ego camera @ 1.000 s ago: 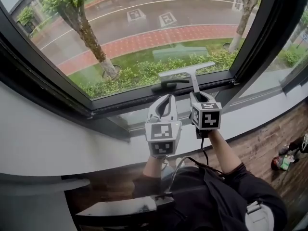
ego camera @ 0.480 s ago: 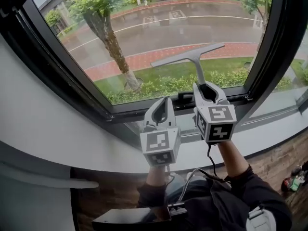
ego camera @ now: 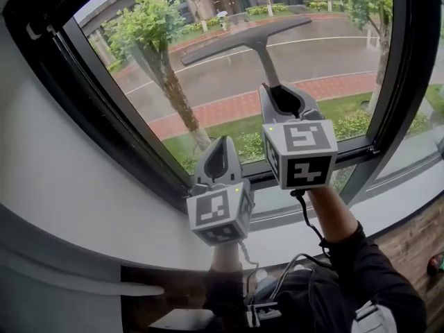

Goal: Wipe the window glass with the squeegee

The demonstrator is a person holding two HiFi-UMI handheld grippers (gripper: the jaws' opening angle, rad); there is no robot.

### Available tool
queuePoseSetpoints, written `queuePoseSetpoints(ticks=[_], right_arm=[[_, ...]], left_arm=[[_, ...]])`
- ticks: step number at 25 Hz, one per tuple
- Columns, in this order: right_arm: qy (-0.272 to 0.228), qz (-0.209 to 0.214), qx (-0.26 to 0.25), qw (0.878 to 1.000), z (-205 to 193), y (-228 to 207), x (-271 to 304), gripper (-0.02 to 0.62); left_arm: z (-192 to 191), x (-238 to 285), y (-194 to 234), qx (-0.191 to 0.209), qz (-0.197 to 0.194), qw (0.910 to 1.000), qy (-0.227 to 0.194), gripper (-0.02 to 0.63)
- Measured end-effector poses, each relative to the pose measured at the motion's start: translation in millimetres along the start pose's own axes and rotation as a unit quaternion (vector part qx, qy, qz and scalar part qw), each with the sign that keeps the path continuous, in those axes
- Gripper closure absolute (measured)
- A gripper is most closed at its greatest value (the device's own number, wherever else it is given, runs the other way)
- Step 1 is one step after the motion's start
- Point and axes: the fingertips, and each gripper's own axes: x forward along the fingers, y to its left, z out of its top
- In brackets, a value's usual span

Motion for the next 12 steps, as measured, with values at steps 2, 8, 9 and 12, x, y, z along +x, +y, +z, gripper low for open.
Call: queuePoseSetpoints(ticks=[2,8,9,12], right_arm=[[-0.016,-0.009,-0.003,1.000,29.3,15.0,12.9,0.528],[-0.048,-0.044,-0.025,0.998,96.9,43.3,49.5,0.529],[-0.055,-0.050,-0.027,0.997,105.6,45.7,53.9,0.529],[-0.064,-0.068,-0.036,0.995,123.1,50.7,64.6,0.529]], left_arm=[[13.6,-3.4,17.4,0.006,-0.005,1.0000,-0.004,0.606],[59.9,-0.5,51.8,0.021,-0.033,0.9987,-0.033,0.606],[66.4,-0.6,55.0,0.023,-0.039,0.9982,-0.039,0.606],[76.1,-0.3,64.9,0.025,-0.057,0.9970,-0.044,0.606]])
